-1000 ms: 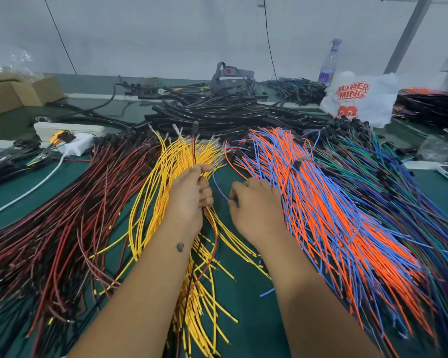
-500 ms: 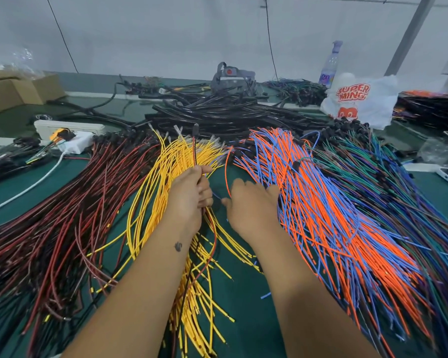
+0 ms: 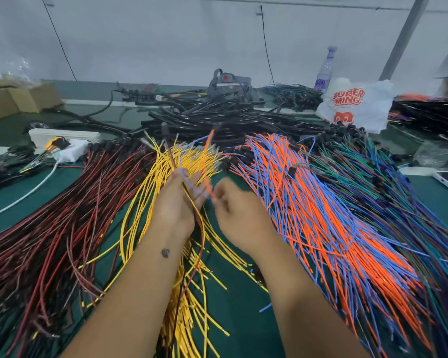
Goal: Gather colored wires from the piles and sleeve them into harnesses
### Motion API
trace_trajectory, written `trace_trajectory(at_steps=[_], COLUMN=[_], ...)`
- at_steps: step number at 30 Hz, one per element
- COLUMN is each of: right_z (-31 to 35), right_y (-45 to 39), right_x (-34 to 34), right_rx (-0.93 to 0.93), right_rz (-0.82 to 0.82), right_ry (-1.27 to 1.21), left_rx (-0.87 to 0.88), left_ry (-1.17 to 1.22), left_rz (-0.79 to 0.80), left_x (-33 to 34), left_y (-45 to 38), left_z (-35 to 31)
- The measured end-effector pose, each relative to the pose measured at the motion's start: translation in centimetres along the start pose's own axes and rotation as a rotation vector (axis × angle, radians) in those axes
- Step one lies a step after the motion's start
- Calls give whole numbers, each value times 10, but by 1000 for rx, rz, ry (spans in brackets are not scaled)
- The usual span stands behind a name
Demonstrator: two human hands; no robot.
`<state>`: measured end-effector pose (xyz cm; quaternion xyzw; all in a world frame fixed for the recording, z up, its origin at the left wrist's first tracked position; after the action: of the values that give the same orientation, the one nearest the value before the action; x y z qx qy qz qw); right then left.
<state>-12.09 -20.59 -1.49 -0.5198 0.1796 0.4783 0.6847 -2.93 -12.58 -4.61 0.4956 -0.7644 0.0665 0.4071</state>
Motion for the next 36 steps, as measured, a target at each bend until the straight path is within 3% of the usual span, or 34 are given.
trace_trajectory(at_steps=[2,5,10,12,22,31,36], right_z=[2,-6,-30,-38,-41,-45,-47], right_y=[1,1,-2,-1,7,5,7], right_x=[12,14,1,-4,-23,-22,-25], right_rx=[15,117,447,519,471,440,420], right_rz=[118,86,-317,-404,-727,-653,-694], right_ry=[-8,-60,-759,-859,-896,-792,-718], left_rx=[-59,-99,-56,-52,-20,6,-4], left_ry=[158,147,-456,-604,-754,-574,-662], left_rz=[117,194,123,148,377,190,211], left_x=[1,4,18,22,38,25,29], left_y=[2,5,10,12,25,20,24], left_z=[-1,-3,15,23,31,18,22])
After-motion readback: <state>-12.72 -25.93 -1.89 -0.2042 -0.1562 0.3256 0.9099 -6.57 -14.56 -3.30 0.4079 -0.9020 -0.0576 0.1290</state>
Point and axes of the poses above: each hand's wrist, its own y-axis away from the middle knuckle, its own x-axis out of the palm, z = x × y, the point moved 6 cm from there along -y, towards the middle knuckle, and after that the axes turned 14 degrees about -x, right-handed, at the moved point
